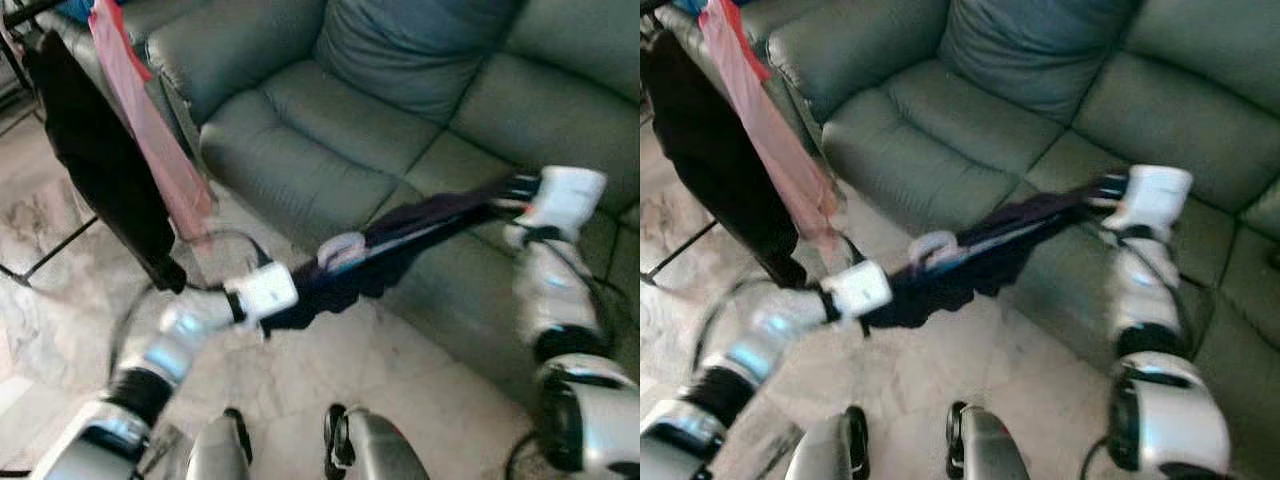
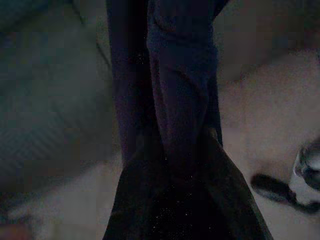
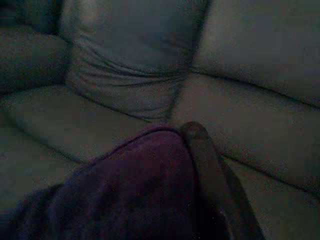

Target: Hang hanger

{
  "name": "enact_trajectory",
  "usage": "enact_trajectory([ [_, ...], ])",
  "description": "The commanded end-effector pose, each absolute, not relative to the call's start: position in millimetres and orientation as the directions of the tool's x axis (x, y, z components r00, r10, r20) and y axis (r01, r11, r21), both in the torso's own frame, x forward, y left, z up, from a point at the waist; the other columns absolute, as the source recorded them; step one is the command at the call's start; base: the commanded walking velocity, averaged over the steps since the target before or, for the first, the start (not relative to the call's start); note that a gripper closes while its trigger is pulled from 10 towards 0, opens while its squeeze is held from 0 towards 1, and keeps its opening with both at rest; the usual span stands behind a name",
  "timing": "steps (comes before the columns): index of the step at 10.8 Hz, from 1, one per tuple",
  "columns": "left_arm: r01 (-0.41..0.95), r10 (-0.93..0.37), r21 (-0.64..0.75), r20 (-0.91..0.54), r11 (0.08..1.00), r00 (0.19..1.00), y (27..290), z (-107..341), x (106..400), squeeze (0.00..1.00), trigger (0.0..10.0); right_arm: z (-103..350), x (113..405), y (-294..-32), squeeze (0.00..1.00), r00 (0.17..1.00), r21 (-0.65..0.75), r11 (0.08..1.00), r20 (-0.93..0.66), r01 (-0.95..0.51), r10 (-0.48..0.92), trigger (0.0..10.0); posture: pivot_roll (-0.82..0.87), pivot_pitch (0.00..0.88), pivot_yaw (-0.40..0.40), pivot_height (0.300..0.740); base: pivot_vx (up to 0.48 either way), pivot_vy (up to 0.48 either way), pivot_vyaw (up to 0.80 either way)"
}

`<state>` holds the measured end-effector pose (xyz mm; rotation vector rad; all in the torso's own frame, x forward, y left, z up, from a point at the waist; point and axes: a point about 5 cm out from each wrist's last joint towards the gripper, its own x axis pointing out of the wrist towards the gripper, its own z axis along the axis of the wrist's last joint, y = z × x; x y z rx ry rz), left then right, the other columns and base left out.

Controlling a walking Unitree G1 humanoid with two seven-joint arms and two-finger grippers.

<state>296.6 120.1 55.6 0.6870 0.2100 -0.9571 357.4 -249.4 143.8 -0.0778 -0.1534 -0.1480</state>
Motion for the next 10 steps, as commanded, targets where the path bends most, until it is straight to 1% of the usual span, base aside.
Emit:
enact_trajectory([
  [1, 0.781, -0.568, 0.426, -0.536, 0.456, 0.624, 141.4, 37.6, 294.8, 0.00, 0.0, 170.3, 361.5, -252.5, 0.00, 0.951, -0.074, 0.983, 0.275, 0.170, -0.143, 0.0, -0.04, 0.188, -0.066, 0.740, 0.000, 0.000, 0.00],
  [2, 0.721, -0.517, 0.455, -0.503, 0.522, 0.692, 141.8, 38.6, 302.2, 0.00, 0.0, 170.2, 365.5, -237.6, 0.00, 0.956, -0.072, 0.990, 0.278, 0.121, -0.096, 0.0, -0.04, 0.187, -0.064, 0.740, 0.000, 0.000, 0.00],
  [3, 0.569, -0.398, 0.491, -0.415, 0.659, 0.818, 147.9, 44.2, 314.7, 0.00, 0.0, 170.5, 369.5, -219.8, 0.00, 0.959, -0.062, 0.996, 0.281, 0.058, -0.038, 0.0, -0.04, 0.187, -0.063, 0.740, 0.000, 0.000, 0.00],
  [4, 0.475, -0.341, 0.442, -0.351, 0.761, 0.872, 149.9, 50.2, 321.3, 0.00, 0.0, 170.6, 371.4, -208.1, 0.00, 0.959, -0.049, 0.999, 0.283, 0.015, -0.001, 0.0, -0.04, 0.187, -0.063, 0.740, 0.000, 0.000, 0.00],
  [5, 0.321, -0.239, 0.359, -0.253, 0.877, 0.937, 150.1, 59.8, 329.2, 0.00, 0.0, 169.7, 372.8, -186.4, 0.00, 0.952, -0.020, 0.995, 0.287, -0.101, 0.103, 0.0, -0.04, 0.189, -0.062, 0.740, 0.000, 0.000, 0.00],
  [6, 0.265, -0.199, 0.325, -0.221, 0.908, 0.955, 149.2, 62.9, 331.4, 0.00, 0.0, 167.5, 370.2, -171.7, 0.00, 0.934, -0.006, 0.979, 0.298, -0.205, 0.197, 0.0, -0.04, 0.190, -0.062, 0.740, 0.000, 0.000, 0.00],
  [7, 0.219, -0.168, 0.246, -0.211, 0.944, 0.963, 145.5, 62.8, 332.1, 0.00, 0.0, 163.0, 363.4, -151.3, 0.00, 0.889, 0.003, 0.934, 0.308, -0.356, 0.338, 0.0, -0.04, 0.190, -0.063, 0.740, 0.000, 0.000, 0.00],
  [8, 0.222, -0.170, 0.273, -0.201, 0.936, 0.965, 140.4, 62.4, 332.8, 0.00, 0.0, 162.1, 356.1, -135.7, 0.00, 0.844, 0.041, 0.887, 0.331, -0.460, 0.423, 0.0, -0.04, 0.192, -0.063, 0.740, 0.000, 0.000, 0.00],
  [9, 0.205, -0.164, 0.221, -0.192, 0.953, 0.968, 132.4, 62.4, 333.4, 0.00, 0.0, 151.9, 340.9, -111.4, 0.00, 0.748, 0.145, 0.748, 0.308, -0.648, 0.588, 0.0, -0.05, 0.191, -0.063, 0.740, 0.000, 0.000, 0.00],
  [10, 0.211, -0.172, 0.205, -0.189, 0.956, 0.967, 128.6, 63.2, 334.1, 0.00, 0.0, 140.6, 330.2, -102.0, 0.00, 0.686, 0.147, 0.673, 0.252, -0.725, 0.683, 0.0, -0.05, 0.192, -0.063, 0.740, 0.000, 0.000, 0.00],
])
